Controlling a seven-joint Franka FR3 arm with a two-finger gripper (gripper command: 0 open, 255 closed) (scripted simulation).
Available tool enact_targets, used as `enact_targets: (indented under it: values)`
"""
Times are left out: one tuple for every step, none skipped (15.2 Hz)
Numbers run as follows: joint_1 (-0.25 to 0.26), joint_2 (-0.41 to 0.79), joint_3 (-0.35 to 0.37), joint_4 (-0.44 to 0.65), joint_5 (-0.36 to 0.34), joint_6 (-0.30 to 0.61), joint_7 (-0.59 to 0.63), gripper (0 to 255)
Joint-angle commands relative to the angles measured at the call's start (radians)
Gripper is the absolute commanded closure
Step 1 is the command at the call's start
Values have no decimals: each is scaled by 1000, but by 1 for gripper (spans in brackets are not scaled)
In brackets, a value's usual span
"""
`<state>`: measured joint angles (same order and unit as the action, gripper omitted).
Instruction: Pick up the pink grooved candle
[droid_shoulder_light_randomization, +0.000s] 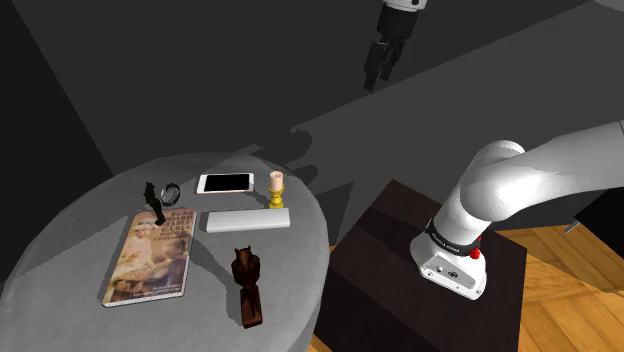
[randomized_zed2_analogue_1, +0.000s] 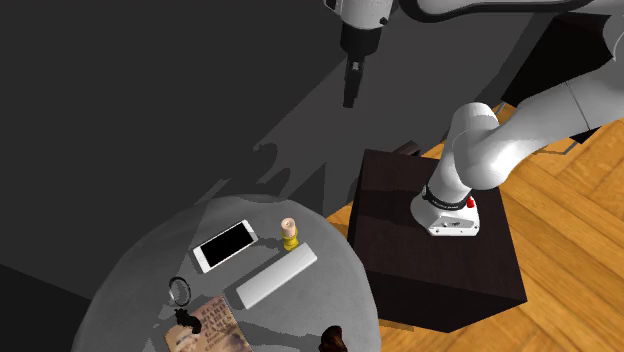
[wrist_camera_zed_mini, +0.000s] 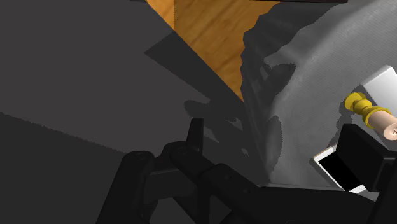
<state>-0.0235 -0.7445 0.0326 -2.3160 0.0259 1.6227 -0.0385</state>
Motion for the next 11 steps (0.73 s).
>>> enact_targets:
  values:
    - [0,0,0,0,0,0,0,0]
    - [6,1,19,-21,9,26,20,0]
    - [12,3,39,-40,18,51,40,0]
    - [18,7,58,-58,27,78,59,0]
    - [25,12,78,-75,35,104,79,0]
    - [31,19,98,-91,44,131,99,0]
    - [37,28,118,-105,52,158,119,0]
    - [44,39,138,-118,59,186,140,0]
    - [49,51,159,-130,66,213,160,0]
    - [55,64,180,-140,73,241,180,0]
    - [60,80,201,-149,79,270,201,0]
